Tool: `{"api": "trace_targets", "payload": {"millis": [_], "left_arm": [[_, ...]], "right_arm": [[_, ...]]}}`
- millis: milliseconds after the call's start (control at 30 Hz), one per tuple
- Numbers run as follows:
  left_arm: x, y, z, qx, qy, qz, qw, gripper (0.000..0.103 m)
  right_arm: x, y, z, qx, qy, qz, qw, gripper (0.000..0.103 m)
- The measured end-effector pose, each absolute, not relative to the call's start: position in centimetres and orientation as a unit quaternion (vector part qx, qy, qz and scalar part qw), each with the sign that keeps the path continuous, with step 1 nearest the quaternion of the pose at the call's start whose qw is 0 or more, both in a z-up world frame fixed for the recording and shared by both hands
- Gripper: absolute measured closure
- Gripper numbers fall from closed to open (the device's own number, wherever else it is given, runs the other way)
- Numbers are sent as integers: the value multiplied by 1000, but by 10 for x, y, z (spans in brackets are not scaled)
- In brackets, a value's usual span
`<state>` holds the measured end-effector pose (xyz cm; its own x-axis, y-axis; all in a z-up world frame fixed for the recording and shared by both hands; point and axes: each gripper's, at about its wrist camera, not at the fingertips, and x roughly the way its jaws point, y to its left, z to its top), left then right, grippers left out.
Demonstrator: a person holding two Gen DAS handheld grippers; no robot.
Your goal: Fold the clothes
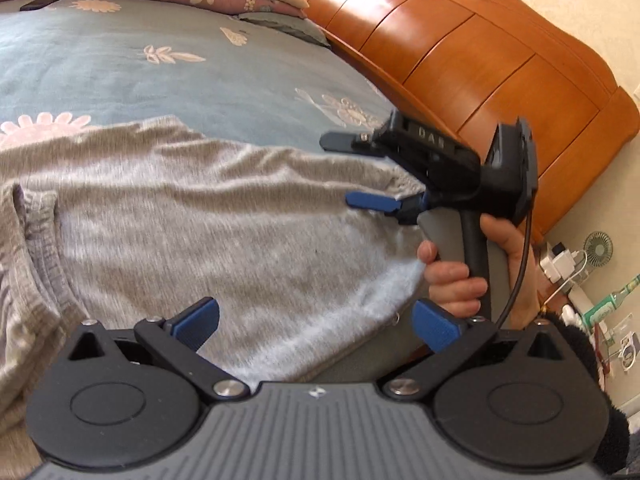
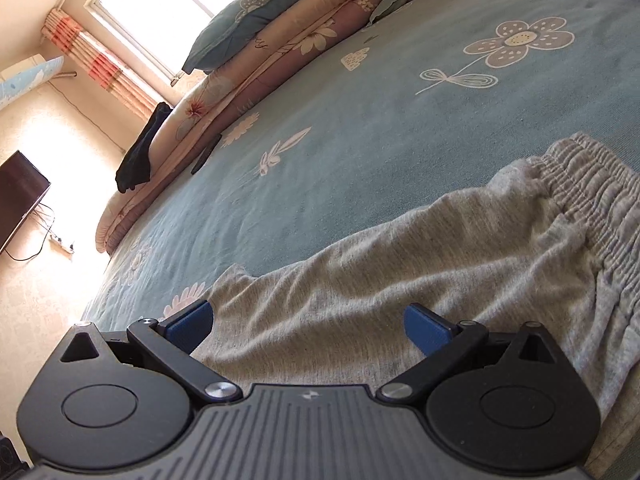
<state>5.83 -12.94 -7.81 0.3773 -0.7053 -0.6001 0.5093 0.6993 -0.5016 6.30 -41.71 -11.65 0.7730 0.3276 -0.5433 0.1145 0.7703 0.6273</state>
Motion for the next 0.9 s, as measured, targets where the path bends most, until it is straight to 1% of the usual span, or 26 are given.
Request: {"api": "trace_targets", "payload": {"millis": [100, 267, 500, 567, 633, 733, 900], "left_arm": [[97, -134, -76, -178, 419, -370, 810, 1], [157, -162, -98, -256, 455, -373, 767, 1], [202, -192, -132, -292, 481, -352, 748, 1], [210, -190, -141, -314, 478, -343, 745, 1], [216, -192, -146, -315, 483, -342, 742, 1], [223, -207, -136, -281, 486, -334, 757, 1], [219, -230, -116, -296, 473, -381, 738, 1]], "right_arm": [[56, -427, -115, 355, 309, 53, 881, 0], [52, -439, -115, 381, 288, 41, 878, 0], [51, -452, -114, 386, 279, -5, 879, 0], [44, -465, -114, 416, 254, -8, 873, 0], [39, -476, -117, 449, 236, -5, 862, 0], [38, -481, -119, 466, 232, 6, 853, 0], [32, -478, -112, 460, 224, 18, 859, 0]]}}
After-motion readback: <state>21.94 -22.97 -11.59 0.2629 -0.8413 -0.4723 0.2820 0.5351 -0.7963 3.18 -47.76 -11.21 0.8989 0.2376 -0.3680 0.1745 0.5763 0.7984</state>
